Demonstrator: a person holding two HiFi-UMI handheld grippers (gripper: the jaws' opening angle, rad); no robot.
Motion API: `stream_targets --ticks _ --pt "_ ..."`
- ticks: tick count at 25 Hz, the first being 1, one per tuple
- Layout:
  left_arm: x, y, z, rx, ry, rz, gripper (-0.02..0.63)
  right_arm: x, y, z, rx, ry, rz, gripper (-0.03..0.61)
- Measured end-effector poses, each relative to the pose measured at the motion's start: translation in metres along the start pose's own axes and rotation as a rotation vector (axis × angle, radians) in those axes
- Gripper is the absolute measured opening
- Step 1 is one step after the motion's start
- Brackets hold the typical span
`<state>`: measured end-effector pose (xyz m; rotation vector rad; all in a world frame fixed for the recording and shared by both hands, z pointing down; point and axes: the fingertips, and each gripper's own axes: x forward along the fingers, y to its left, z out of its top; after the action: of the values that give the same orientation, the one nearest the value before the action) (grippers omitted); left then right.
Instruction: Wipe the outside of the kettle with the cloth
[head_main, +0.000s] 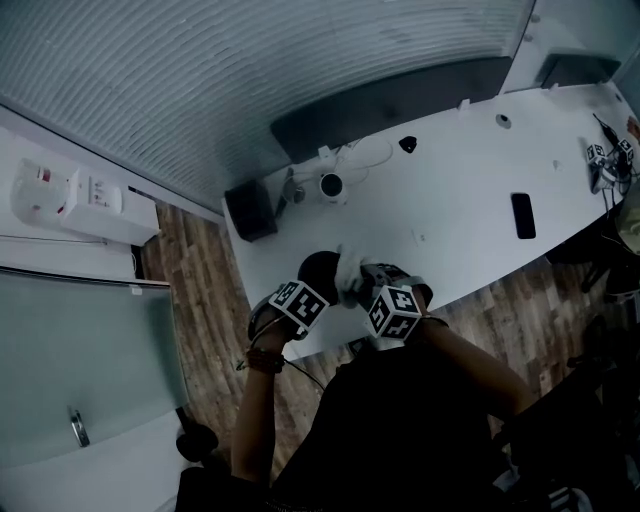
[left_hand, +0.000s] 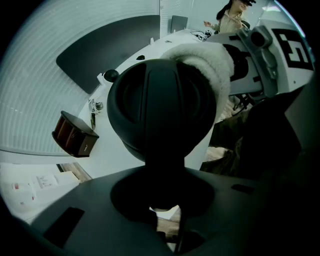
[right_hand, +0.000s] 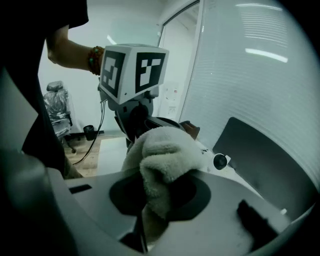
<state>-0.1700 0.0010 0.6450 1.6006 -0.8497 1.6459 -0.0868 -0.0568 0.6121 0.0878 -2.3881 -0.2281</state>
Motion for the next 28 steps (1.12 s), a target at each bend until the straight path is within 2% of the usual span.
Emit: stream_targets --ticks 3,9,14,17,19,22,25,28 --pt "0.0 -0.002 0.0 -0.014 0.013 -0.004 0.081 0.001 -0.002 -0.011 0.075 0.015 0.003 0.064" --pt "0.003 -0.004 0.0 0.022 0.072 -0.026 0.078 0.036 0.028 -0.063 0.088 0.178 0.057 0.064" --pt "0.006 -0.01 -0.002 0.025 0.066 -0.042 0.078 0.075 0.05 -0.112 0.128 0.331 0.085 0.064" --pt "0.005 -0.014 -0.002 0.022 0.058 -0.056 0.078 0.084 0.053 -0.127 0.193 0.369 0.078 0.064" --pt "0.005 -0.011 -0.002 0.011 0.043 -0.079 0.08 0.083 0.051 -0.127 0.265 0.347 0.052 0.064" --pt "0.004 -0.009 0.002 -0.019 0.01 -0.123 0.081 0.055 0.043 -0.108 0.357 0.256 -0.025 0.064" --pt "0.004 -0.011 0.003 -0.029 -0.008 -0.149 0.084 0.007 0.048 -0.067 0.402 0.129 -0.096 0.064" --pt "0.002 -0.009 -0.003 -0.017 0.002 -0.143 0.084 -0.015 0.057 -0.013 0.39 0.021 -0.133 0.064"
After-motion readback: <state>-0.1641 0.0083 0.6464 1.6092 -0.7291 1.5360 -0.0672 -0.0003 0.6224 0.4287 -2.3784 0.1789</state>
